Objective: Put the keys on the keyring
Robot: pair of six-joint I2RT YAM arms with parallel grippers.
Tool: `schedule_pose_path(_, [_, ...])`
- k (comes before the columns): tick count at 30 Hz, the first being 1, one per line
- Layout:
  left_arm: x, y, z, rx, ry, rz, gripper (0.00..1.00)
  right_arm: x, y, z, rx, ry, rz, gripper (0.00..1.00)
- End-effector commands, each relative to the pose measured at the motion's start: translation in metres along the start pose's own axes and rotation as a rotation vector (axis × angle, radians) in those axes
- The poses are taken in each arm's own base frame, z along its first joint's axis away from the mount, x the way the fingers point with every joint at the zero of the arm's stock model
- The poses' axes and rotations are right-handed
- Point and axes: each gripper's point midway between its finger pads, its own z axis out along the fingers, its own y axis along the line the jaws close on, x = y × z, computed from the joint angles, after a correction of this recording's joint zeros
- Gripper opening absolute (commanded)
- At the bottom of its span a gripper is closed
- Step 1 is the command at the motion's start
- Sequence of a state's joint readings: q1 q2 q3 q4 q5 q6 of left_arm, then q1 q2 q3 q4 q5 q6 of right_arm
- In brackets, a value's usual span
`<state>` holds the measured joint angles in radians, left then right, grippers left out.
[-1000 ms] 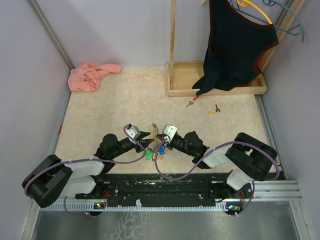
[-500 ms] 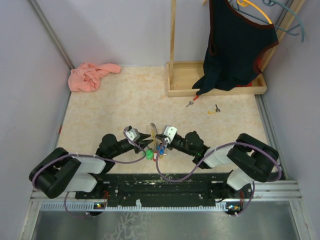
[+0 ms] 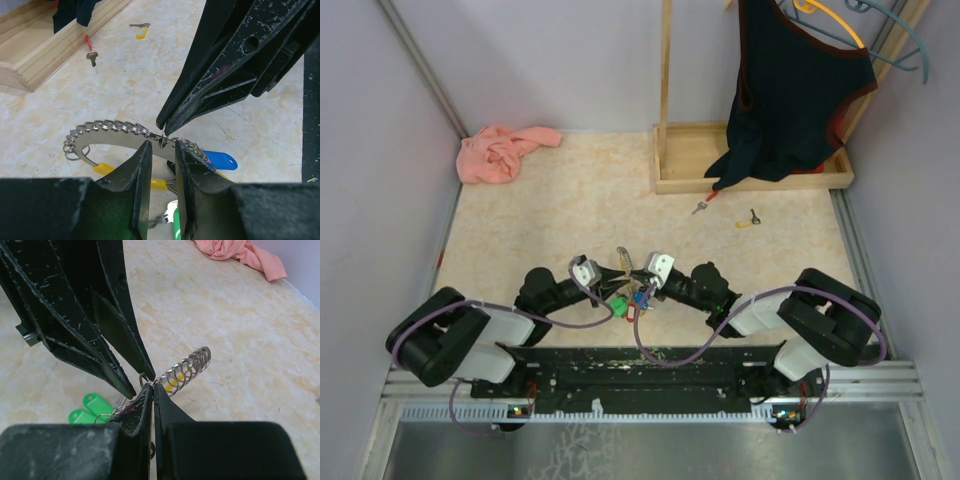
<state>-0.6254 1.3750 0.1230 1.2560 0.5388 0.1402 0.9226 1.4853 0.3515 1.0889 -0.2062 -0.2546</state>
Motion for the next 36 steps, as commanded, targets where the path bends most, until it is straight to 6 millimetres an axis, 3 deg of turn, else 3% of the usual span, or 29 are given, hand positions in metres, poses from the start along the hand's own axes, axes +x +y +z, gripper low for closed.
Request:
schedule_pose_path(1, [-0.010, 0.004, 0.008, 0.016, -0.027, 0.030, 0.30, -0.037, -0.001, 0.000, -0.007, -0.116, -0.032, 0.00])
schedule_pose_path(9, [-0.005, -0.001, 0.010, 0.047, -0.011, 0.018, 0.27, -0.038, 0.002, 0.002, -0.025, -0.113, -0.029, 0.00])
schedule_pose_path(12, [-0.004, -0.001, 0.011, 0.050, -0.004, 0.014, 0.21, -0.039, 0.002, 0.003, -0.034, -0.114, -0.028, 0.00])
schedule_pose_path(17, [-0.002, 0.000, 0.011, 0.045, 0.002, 0.013, 0.00, -0.040, 0.003, 0.002, -0.041, -0.106, -0.025, 0.00])
schedule_pose_path(21, [-0.002, 0.003, 0.009, 0.028, 0.011, 0.021, 0.00, -0.041, 0.003, -0.001, -0.038, -0.090, 0.006, 0.00])
schedule_pose_path(27, [0.000, 0.013, 0.006, -0.027, 0.058, 0.016, 0.00, -0.042, -0.005, -0.011, 0.005, 0.004, 0.109, 0.27])
schedule_pose_path(32, [0.004, 0.006, 0.007, 0.019, 0.082, 0.020, 0.00, -0.038, -0.016, -0.020, 0.014, 0.107, 0.193, 0.46])
schedule_pose_path(36, [0.001, 0.001, 0.006, 0.045, 0.067, 0.035, 0.00, -0.022, -0.026, -0.021, -0.021, 0.181, 0.239, 0.49])
